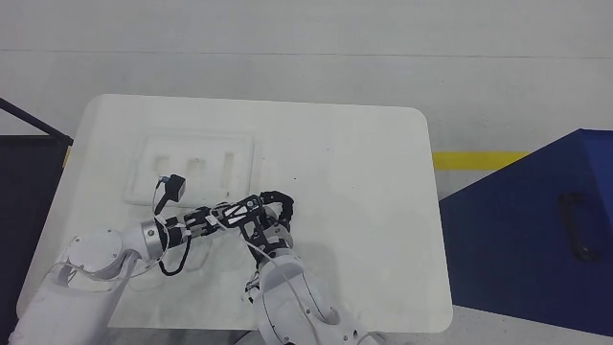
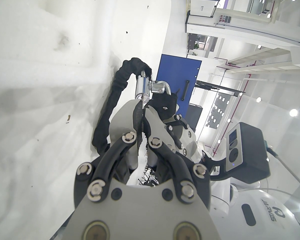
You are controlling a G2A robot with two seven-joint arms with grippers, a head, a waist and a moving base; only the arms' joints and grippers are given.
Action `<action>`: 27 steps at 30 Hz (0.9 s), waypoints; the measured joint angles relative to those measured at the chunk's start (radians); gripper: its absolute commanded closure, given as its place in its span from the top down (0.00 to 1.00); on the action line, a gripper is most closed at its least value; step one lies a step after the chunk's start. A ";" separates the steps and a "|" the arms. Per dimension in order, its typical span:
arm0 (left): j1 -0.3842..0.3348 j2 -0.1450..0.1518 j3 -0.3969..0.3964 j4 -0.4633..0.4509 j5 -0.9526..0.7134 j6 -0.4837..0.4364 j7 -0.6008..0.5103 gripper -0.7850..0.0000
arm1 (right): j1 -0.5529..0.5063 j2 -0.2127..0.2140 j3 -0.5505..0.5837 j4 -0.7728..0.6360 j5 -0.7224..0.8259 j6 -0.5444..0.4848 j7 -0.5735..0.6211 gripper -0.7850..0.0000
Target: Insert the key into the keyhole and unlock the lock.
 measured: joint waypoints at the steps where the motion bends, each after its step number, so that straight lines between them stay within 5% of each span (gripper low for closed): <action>1: 0.000 0.000 0.000 0.000 0.000 0.000 0.000 0.00 | -0.002 0.001 0.002 0.003 0.000 -0.006 -0.006 0.00; 12: 0.101 -0.008 0.020 -0.112 0.193 -0.170 0.212 0.00 | -0.033 0.011 0.029 -0.001 0.005 -0.036 -0.055 0.00; 21: 0.191 -0.027 0.059 -0.156 0.554 -0.384 0.597 0.00 | -0.040 0.015 0.031 -0.016 0.025 -0.053 -0.063 0.00; 27: 0.215 -0.037 0.082 -0.161 0.700 -0.407 0.739 0.00 | -0.047 0.017 0.042 -0.023 0.045 -0.055 -0.083 0.00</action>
